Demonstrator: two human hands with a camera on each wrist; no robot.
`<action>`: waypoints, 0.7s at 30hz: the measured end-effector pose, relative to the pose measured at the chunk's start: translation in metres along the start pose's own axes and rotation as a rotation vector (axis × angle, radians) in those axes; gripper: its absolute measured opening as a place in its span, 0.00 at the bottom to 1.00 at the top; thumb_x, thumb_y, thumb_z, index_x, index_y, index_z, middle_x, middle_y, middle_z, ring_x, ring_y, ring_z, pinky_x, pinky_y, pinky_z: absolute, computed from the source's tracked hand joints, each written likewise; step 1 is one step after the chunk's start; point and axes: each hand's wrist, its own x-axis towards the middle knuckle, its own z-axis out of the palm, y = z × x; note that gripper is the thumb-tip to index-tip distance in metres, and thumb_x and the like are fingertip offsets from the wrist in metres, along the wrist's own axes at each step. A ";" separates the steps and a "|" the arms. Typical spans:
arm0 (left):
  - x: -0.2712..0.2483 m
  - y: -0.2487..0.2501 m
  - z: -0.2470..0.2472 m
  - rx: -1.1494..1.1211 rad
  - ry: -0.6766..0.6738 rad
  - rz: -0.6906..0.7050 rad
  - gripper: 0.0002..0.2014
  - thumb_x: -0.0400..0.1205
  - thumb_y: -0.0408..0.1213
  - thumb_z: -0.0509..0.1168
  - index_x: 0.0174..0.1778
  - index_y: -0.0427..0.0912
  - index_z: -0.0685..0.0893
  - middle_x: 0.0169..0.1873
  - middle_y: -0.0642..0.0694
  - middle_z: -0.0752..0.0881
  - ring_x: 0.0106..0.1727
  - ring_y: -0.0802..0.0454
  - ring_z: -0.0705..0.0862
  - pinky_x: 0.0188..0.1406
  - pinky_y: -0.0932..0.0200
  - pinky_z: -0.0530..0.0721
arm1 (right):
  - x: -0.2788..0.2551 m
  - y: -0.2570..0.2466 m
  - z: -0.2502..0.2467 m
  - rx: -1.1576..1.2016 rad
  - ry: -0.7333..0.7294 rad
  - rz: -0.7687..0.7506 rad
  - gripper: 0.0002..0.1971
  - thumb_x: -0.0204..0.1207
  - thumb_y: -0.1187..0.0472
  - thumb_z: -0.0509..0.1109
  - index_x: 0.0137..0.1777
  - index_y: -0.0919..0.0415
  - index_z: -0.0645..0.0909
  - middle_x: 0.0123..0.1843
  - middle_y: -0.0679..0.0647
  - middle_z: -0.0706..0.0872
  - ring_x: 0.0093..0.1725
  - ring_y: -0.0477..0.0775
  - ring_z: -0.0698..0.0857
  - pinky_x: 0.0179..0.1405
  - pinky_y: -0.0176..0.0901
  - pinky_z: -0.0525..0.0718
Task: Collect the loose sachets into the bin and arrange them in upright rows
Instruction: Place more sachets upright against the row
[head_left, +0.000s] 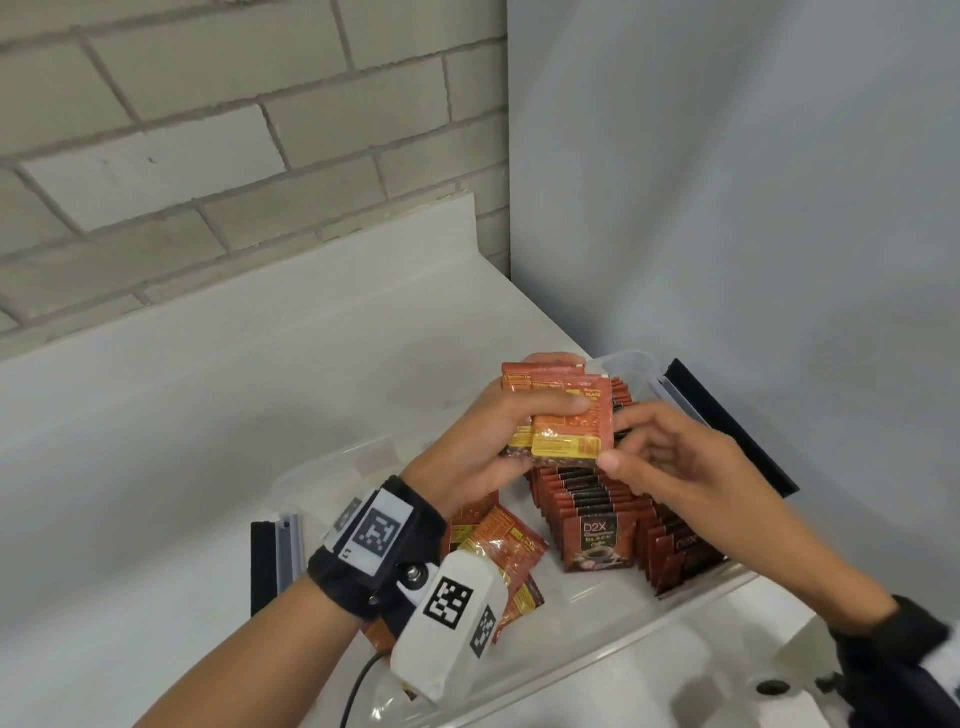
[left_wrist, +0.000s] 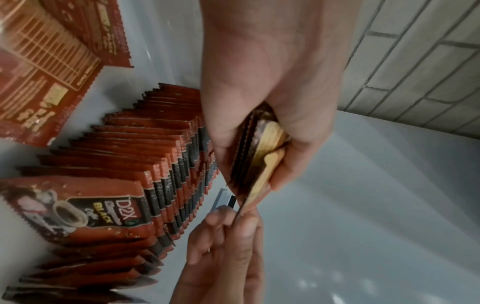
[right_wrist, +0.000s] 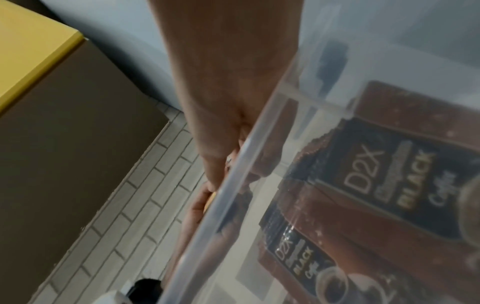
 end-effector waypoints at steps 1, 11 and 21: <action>0.000 0.000 0.001 0.021 -0.007 0.004 0.20 0.73 0.24 0.69 0.59 0.43 0.81 0.46 0.43 0.89 0.46 0.46 0.89 0.43 0.57 0.88 | 0.001 0.000 -0.001 0.012 0.005 0.013 0.16 0.66 0.50 0.74 0.52 0.54 0.82 0.39 0.53 0.89 0.41 0.49 0.88 0.46 0.37 0.85; -0.005 0.003 0.007 0.084 -0.013 -0.053 0.14 0.79 0.45 0.65 0.56 0.42 0.84 0.52 0.40 0.89 0.55 0.46 0.88 0.58 0.56 0.85 | -0.002 -0.001 -0.007 0.156 0.133 0.013 0.05 0.70 0.64 0.72 0.45 0.62 0.85 0.34 0.48 0.89 0.31 0.38 0.83 0.31 0.24 0.77; -0.005 0.004 0.006 0.096 -0.022 -0.254 0.18 0.79 0.51 0.65 0.56 0.40 0.81 0.53 0.36 0.86 0.54 0.42 0.85 0.61 0.50 0.82 | -0.008 -0.003 -0.005 0.169 0.243 -0.183 0.09 0.68 0.50 0.76 0.43 0.54 0.90 0.47 0.53 0.91 0.48 0.49 0.90 0.51 0.31 0.84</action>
